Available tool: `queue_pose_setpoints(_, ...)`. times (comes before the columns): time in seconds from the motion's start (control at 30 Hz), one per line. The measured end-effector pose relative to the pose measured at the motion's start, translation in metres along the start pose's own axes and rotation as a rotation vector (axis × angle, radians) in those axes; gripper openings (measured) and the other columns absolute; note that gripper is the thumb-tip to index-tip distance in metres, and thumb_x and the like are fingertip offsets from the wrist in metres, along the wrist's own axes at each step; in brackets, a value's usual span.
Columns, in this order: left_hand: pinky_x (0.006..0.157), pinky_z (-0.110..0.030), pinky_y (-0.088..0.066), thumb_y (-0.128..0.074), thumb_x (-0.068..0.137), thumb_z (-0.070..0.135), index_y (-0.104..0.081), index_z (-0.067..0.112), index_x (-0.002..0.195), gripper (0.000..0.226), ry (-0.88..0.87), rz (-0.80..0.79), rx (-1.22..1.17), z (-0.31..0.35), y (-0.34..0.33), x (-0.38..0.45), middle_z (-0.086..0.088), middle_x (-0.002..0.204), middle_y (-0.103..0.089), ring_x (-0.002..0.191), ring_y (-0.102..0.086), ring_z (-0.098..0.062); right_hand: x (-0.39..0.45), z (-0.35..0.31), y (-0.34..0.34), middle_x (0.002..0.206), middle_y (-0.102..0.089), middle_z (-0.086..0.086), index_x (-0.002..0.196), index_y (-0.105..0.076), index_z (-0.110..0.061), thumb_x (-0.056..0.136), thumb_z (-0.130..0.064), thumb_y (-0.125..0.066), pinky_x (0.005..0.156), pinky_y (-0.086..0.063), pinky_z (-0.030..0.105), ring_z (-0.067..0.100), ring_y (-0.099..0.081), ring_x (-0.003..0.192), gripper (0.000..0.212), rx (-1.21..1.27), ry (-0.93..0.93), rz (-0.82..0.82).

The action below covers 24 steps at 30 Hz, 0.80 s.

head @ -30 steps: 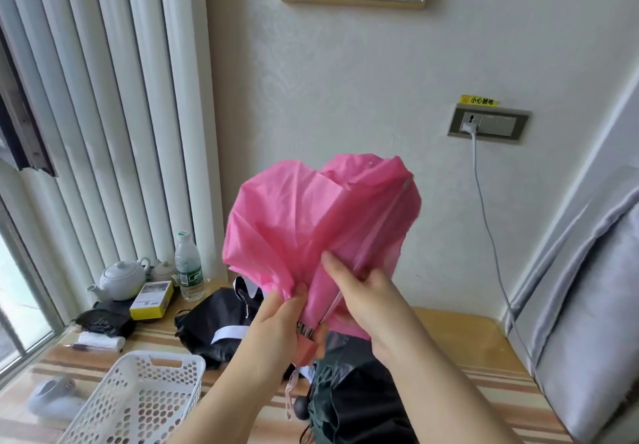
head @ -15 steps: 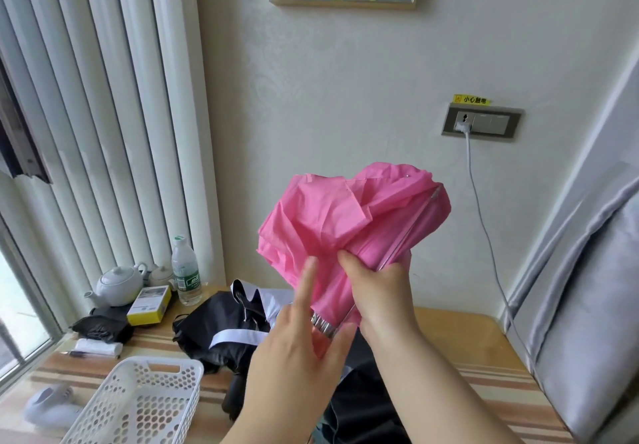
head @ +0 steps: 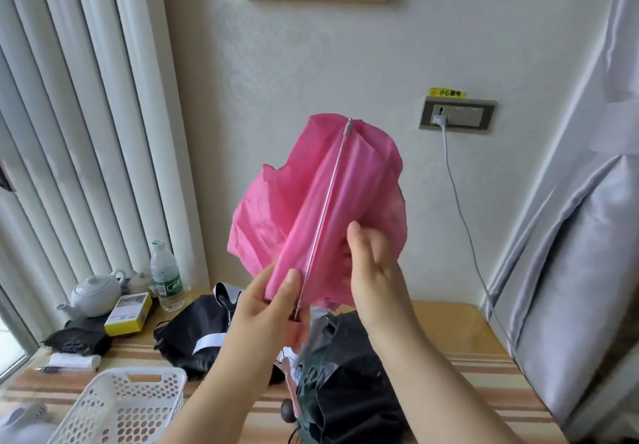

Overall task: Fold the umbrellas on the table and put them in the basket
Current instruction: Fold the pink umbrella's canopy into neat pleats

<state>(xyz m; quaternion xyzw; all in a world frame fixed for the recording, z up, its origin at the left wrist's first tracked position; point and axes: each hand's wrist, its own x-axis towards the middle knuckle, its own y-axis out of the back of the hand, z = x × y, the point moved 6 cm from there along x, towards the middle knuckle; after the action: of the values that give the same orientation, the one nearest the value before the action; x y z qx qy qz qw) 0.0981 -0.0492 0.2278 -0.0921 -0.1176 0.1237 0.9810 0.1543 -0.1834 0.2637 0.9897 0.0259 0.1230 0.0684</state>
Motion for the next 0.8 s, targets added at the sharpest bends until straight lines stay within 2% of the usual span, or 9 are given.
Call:
queue_pose_setpoints(0.1, 0.041, -0.026, -0.037, -0.057, 0.079, 0.038, -0.072, 0.026, 0.078, 0.019, 0.047, 0.014, -0.129, -0.003, 0.007, 0.002, -0.007, 0.056, -0.049, 0.046, -0.043, -0.019, 0.008, 0.022, 0.026, 0.109, -0.058, -0.003, 0.103, -0.057, -0.029, 0.094, -0.042, -0.050, 0.074, -0.040, 0.023, 0.007, -0.055, 0.099, 0.018, -0.089, -0.059, 0.080)
queue_pose_setpoints(0.17, 0.040, -0.024, -0.037, -0.058, 0.078, 0.037, -0.071, 0.026, 0.075, 0.018, 0.044, 0.036, -0.126, -0.005, 0.011, 0.002, -0.009, 0.056, -0.047, 0.045, -0.043, -0.020, 0.007, 0.026, 0.037, 0.117, -0.055, 0.001, 0.109, -0.056, -0.023, 0.091, -0.041, -0.055, 0.077, -0.040, 0.027, 0.012, -0.054, 0.100, 0.025, -0.103, -0.071, 0.152)
queue_pose_setpoints(0.23, 0.039, -0.023, -0.037, -0.059, 0.077, 0.034, -0.072, 0.023, 0.080, 0.017, 0.030, 0.054, -0.115, -0.007, 0.012, 0.002, -0.011, 0.055, -0.045, 0.043, -0.044, -0.020, -0.001, 0.006, 0.042, 0.107, -0.054, -0.001, 0.103, -0.052, -0.023, 0.089, -0.041, -0.058, 0.070, -0.042, 0.016, 0.002, -0.053, 0.089, 0.024, -0.122, 0.062, 0.212)
queue_pose_setpoints(0.33, 0.040, -0.024, -0.043, -0.060, 0.077, 0.030, -0.068, 0.022, 0.104, 0.029, -0.022, 0.093, -0.008, -0.014, 0.012, -0.001, -0.009, 0.056, -0.052, 0.046, -0.051, -0.018, -0.011, -0.022, 0.019, 0.090, -0.056, -0.011, 0.102, -0.045, -0.025, 0.082, -0.058, -0.056, 0.060, -0.045, 0.009, -0.004, -0.057, 0.078, 0.040, -0.208, 0.108, 0.017)
queue_pose_setpoints(0.43, 0.041, -0.020, -0.040, -0.062, 0.082, 0.026, -0.060, 0.033, 0.119, 0.038, -0.124, 0.084, 0.107, -0.022, 0.009, -0.008, -0.002, 0.050, -0.054, 0.043, -0.048, -0.010, -0.005, -0.021, -0.009, 0.092, -0.062, -0.010, 0.104, -0.048, -0.019, 0.075, -0.067, -0.061, 0.059, -0.045, 0.014, 0.004, -0.062, 0.082, 0.057, -0.271, -0.022, -0.129)
queue_pose_setpoints(0.53, 0.048, -0.016, -0.043, -0.065, 0.080, 0.036, -0.057, 0.056, 0.118, 0.044, -0.216, 0.050, 0.223, -0.028, 0.009, -0.016, 0.004, 0.053, -0.059, 0.049, -0.051, -0.004, 0.009, -0.004, -0.012, 0.089, -0.069, 0.002, 0.100, -0.053, -0.013, 0.071, -0.057, -0.074, 0.058, -0.049, 0.022, 0.015, -0.068, 0.079, 0.057, -0.107, -0.078, -0.014)
queue_pose_setpoints(0.63, 0.061, -0.004, -0.043, -0.058, 0.072, 0.055, -0.045, 0.071, 0.113, 0.046, -0.301, 0.021, 0.315, -0.027, 0.011, -0.021, 0.026, 0.063, -0.062, 0.064, -0.058, 0.008, 0.013, 0.011, -0.013, 0.091, -0.071, -0.001, 0.110, -0.054, -0.015, 0.051, -0.059, -0.082, 0.073, -0.058, 0.041, 0.016, -0.070, 0.080, 0.079, 0.080, -0.122, 0.084)
queue_pose_setpoints(0.7, 0.060, 0.000, -0.039, -0.051, 0.074, 0.062, -0.034, 0.071, 0.121, 0.051, -0.319, -0.011, 0.352, -0.026, 0.009, -0.023, 0.030, 0.059, -0.057, 0.060, -0.054, 0.014, 0.009, 0.012, -0.014, 0.092, -0.072, -0.004, 0.110, -0.057, -0.020, 0.047, -0.055, -0.083, 0.077, -0.058, 0.043, 0.015, -0.070, 0.083, 0.077, 0.174, -0.117, 0.125)
queue_pose_setpoints(0.8, 0.060, 0.001, -0.037, -0.043, 0.073, 0.060, -0.021, 0.068, 0.130, 0.061, -0.289, -0.025, 0.381, -0.034, 0.012, -0.023, 0.035, 0.061, -0.057, 0.060, -0.053, 0.017, 0.012, 0.012, -0.006, 0.081, -0.074, -0.004, 0.096, -0.066, -0.019, 0.061, -0.041, -0.086, 0.070, -0.056, 0.033, 0.015, -0.070, 0.078, 0.046, 0.313, -0.144, 0.181)
